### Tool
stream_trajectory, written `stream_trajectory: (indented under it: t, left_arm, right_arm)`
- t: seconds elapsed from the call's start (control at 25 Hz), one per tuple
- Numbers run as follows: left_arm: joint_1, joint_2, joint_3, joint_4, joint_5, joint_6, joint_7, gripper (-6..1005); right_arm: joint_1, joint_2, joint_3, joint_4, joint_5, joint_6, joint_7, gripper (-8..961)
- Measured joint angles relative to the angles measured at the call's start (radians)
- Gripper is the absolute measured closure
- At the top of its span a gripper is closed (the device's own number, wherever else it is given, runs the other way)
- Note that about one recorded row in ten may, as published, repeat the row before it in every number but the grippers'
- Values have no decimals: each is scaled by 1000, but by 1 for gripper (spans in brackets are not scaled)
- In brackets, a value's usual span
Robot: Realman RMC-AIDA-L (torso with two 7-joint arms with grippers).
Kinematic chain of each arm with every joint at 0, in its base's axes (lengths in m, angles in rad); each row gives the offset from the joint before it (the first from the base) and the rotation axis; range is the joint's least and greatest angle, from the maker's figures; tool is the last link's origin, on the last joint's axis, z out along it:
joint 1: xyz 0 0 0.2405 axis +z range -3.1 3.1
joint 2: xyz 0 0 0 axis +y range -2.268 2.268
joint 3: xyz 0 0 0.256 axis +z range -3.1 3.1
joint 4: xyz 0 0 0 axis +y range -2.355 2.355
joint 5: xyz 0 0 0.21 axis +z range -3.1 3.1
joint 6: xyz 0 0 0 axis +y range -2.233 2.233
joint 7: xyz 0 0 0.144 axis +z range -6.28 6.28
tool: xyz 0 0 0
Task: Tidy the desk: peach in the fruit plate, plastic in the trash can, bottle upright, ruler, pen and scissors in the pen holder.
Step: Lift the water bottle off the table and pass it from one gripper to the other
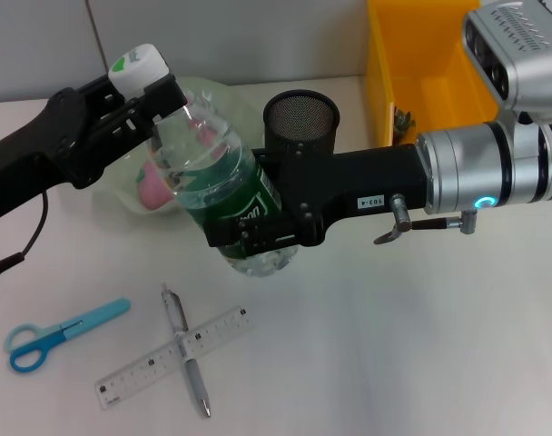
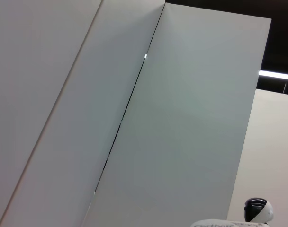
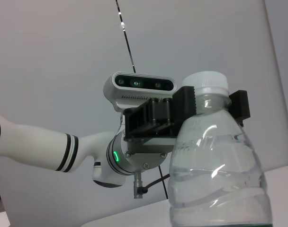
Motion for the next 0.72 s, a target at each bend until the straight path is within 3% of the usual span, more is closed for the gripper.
stream_trajectory:
  t: [0.72]
  left_arm:
    - [2, 0, -2, 0, 0, 7, -3, 564]
  right_arm:
    - [-6, 0, -41, -19, 3, 6, 2, 177]
